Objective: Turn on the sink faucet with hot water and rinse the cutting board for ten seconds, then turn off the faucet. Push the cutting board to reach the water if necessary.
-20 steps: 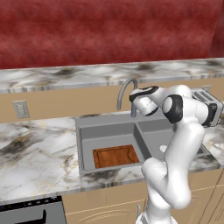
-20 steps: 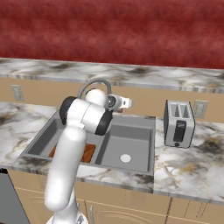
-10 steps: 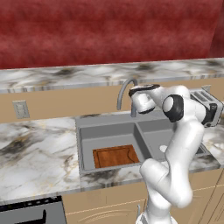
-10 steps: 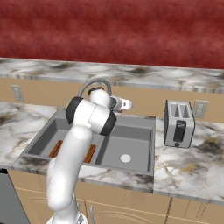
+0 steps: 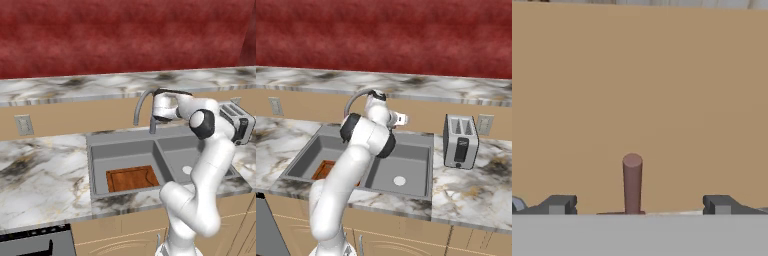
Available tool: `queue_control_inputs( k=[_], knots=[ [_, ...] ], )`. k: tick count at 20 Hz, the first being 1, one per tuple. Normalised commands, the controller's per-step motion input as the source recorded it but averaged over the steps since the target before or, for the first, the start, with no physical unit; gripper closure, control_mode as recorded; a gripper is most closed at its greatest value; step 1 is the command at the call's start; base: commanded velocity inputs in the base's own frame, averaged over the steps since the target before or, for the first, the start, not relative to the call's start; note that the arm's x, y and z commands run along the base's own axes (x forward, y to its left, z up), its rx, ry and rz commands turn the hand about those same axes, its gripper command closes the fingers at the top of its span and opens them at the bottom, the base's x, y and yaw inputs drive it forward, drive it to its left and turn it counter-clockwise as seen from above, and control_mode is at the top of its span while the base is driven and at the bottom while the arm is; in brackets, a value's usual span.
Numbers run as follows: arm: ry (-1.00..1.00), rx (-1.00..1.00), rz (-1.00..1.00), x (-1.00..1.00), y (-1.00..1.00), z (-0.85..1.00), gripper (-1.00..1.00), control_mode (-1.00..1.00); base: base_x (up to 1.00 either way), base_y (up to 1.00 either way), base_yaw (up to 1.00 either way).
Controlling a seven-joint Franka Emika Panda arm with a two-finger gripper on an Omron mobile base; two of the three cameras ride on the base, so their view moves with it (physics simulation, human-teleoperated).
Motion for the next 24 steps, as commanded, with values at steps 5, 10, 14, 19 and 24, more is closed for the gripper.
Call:
queue_control_inputs(
  k=[5, 10, 14, 19, 24],
  knots=[
    [0.0, 0.0, 0.0, 0.03, -0.13, -0.08, -1.0, -1.0, 0.0, 0.0, 0.0],
    [0.0, 0.0, 0.0, 0.0, -0.1, -0.09, -1.0, -1.0, 0.0, 0.0, 0.0],
    [0.0, 0.0, 0.0, 0.0, -0.01, -0.12, -1.0, -1.0, 0.0, 0.0, 0.0],
    [0.0, 0.0, 0.0, 0.0, 0.0, -0.06, -1.0, -1.0, 0.0, 0.0, 0.0],
    [0.0, 0.0, 0.0, 0.0, 0.0, 0.0, -1.0, -1.0, 0.0, 0.0, 0.0]
  ],
)
